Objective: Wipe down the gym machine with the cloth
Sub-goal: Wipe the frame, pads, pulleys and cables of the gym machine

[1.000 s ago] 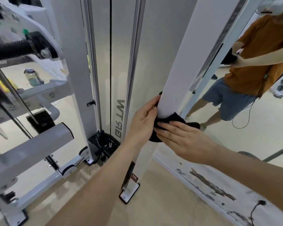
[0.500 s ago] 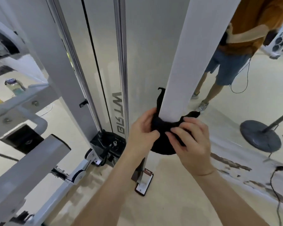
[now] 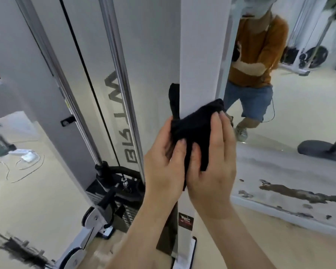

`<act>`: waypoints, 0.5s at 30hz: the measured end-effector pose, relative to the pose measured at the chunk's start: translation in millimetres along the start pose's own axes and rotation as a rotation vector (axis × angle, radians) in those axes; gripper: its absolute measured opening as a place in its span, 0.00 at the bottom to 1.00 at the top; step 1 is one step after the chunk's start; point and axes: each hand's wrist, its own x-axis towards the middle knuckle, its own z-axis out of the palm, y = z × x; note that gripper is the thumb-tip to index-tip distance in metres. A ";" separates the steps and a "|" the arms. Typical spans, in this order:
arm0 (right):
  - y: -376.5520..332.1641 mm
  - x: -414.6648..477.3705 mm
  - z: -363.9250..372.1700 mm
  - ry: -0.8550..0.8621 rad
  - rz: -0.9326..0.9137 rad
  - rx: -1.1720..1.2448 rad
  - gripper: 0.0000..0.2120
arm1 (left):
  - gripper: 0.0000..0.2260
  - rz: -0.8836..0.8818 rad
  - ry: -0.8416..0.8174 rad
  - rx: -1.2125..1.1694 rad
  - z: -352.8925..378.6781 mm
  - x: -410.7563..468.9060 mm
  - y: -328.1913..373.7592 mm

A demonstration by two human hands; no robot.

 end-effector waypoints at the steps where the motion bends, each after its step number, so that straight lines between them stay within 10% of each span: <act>1: 6.5 -12.4 0.6 -0.002 -0.018 -0.018 0.25 | 0.20 0.026 0.003 -0.004 -1.5 -5.8 -11.6; 15: 57.2 -47.7 49.8 0.090 -0.257 -0.075 0.35 | 0.15 0.177 -0.074 0.292 -51.8 -50.5 -152.8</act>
